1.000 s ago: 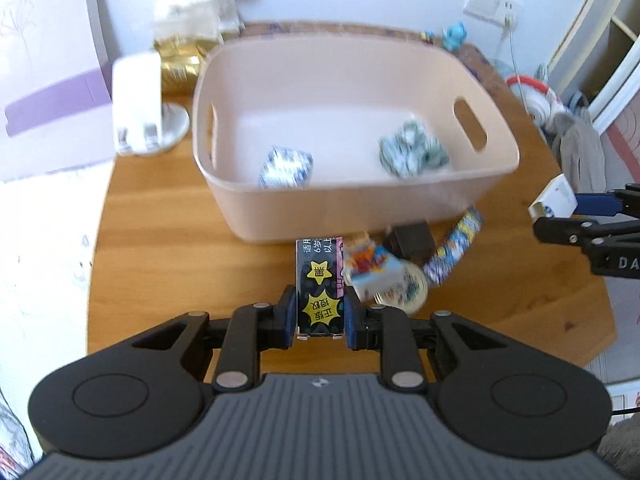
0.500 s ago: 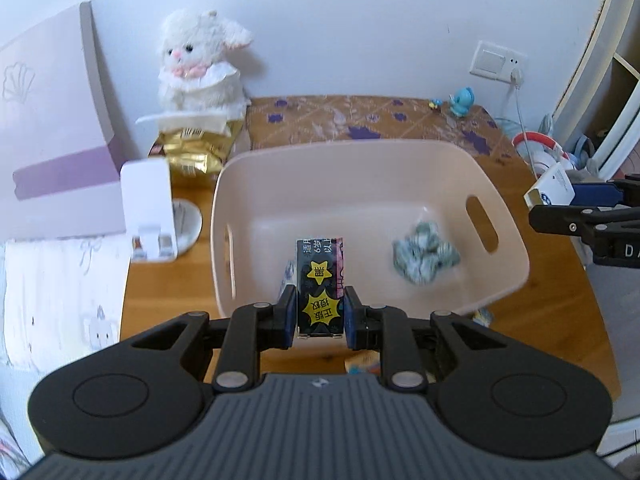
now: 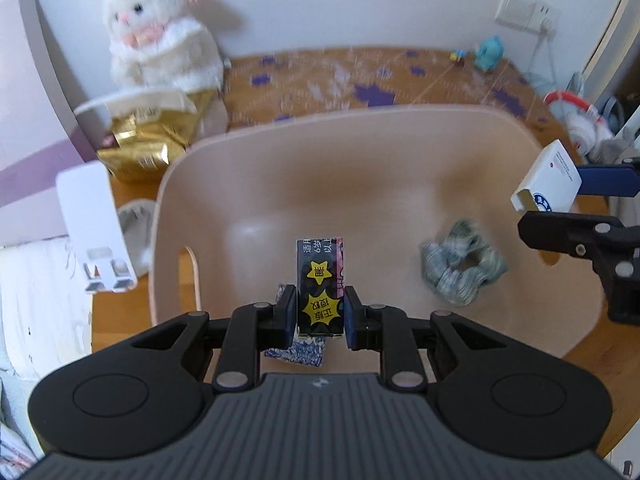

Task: Organize objects
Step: 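Lift both boxes over the bin and open both tools to release them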

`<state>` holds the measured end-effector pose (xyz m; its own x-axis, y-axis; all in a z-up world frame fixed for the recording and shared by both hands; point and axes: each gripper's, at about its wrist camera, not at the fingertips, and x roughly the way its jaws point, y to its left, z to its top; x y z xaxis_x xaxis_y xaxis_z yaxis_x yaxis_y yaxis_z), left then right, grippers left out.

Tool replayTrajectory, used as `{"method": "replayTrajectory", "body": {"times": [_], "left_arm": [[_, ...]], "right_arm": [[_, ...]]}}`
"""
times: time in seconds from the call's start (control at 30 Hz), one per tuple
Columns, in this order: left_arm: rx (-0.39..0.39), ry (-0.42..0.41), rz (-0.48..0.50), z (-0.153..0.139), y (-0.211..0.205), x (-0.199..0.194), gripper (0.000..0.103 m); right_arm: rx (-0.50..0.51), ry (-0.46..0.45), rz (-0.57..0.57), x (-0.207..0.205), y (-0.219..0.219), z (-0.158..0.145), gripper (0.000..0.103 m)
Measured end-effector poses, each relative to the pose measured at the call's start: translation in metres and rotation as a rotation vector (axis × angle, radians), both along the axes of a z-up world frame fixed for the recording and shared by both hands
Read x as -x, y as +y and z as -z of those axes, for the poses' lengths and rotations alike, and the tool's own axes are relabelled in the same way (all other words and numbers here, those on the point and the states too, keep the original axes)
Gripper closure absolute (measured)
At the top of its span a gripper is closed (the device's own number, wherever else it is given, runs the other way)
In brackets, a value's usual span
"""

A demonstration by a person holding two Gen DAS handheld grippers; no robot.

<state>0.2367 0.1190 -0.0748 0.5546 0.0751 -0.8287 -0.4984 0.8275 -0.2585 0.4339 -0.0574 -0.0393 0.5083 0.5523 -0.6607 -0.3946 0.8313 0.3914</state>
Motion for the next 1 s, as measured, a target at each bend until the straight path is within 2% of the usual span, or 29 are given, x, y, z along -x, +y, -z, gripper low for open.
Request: {"method": "replayTrajectory", "body": {"times": [0.3,0.53,0.6,0.63,0.7,0.77,0.83,0.93,1.0], "left_arm": [[0.072,0.129,0.023,0.039,0.0,-0.016,0.078],[0.059,0.2,0.053,0.054,-0.006,-0.018,0.077],[0.06,0.204,0.046,0.056,-0.007,-0.016,0.077],[0.066,0.203,0.042,0.057,-0.006,-0.015,0.075],[0.068,0.199,0.027,0.055,-0.005,-0.011,0.064],[0.059,0.189,0.01,0.051,-0.005,-0.005,0.047],[0.063,0.171,0.007,0.045,-0.005,0.0,0.046],[0.048,0.15,0.0,0.035,-0.006,0.009,0.045],[0.043,0.127,-0.009,0.026,-0.006,0.016,0.04]], "right_arm": [[0.065,0.14,-0.09,-0.022,0.037,0.046,0.046],[0.13,0.204,-0.149,-0.02,0.058,0.072,0.046],[0.145,0.211,-0.159,-0.018,0.061,0.075,0.043],[0.148,0.208,-0.158,-0.017,0.063,0.074,0.037],[0.144,0.2,-0.151,-0.015,0.063,0.072,0.037],[0.139,0.19,-0.141,-0.013,0.058,0.069,0.035],[0.127,0.179,-0.135,-0.011,0.054,0.063,0.032],[0.12,0.153,-0.105,-0.006,0.047,0.051,0.018],[0.107,0.129,-0.085,-0.001,0.04,0.041,0.016]]}}
